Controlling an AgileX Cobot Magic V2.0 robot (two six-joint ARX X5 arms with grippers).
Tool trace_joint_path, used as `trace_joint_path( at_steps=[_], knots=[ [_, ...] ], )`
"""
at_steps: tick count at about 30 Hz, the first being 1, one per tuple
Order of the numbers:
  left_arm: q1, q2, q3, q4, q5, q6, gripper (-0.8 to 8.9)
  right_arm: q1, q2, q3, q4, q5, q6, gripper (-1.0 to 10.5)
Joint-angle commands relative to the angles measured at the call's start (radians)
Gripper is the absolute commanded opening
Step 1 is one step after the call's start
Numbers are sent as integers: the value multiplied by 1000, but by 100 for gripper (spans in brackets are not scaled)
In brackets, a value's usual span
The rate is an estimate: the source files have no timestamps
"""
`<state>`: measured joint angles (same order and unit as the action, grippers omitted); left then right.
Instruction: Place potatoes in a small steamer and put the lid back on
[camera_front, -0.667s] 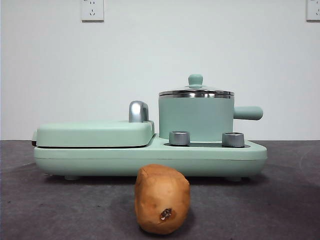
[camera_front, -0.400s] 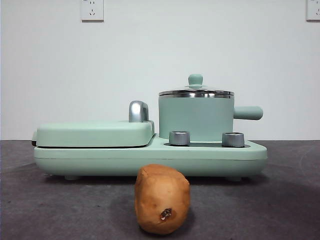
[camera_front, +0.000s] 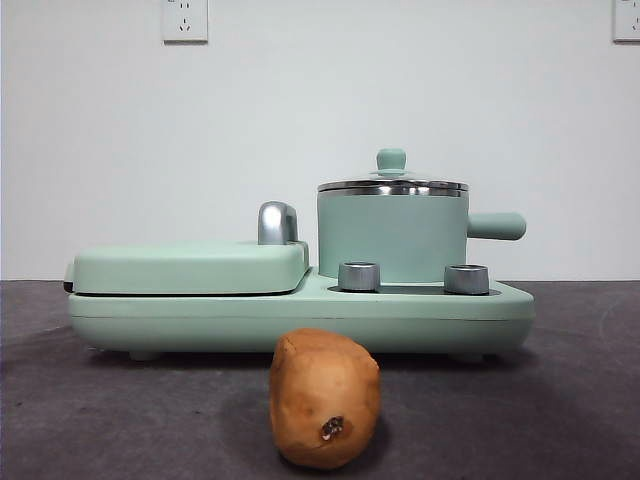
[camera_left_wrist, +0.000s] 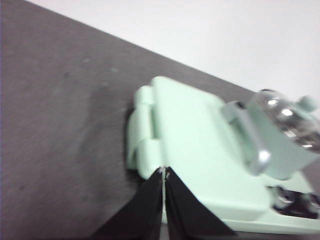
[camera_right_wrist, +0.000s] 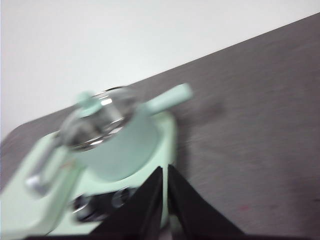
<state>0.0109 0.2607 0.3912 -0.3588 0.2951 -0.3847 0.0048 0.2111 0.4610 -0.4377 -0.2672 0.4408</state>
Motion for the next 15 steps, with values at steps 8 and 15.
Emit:
trace_joint_path(
  at_steps=[8,15],
  knots=[
    [0,304,361,-206,205,149,8,0,263,343,-183,-351,-167,11],
    [-52,487,566,-343,365,286,8,21,403,487,-220,-473,-225,12]
  ],
)
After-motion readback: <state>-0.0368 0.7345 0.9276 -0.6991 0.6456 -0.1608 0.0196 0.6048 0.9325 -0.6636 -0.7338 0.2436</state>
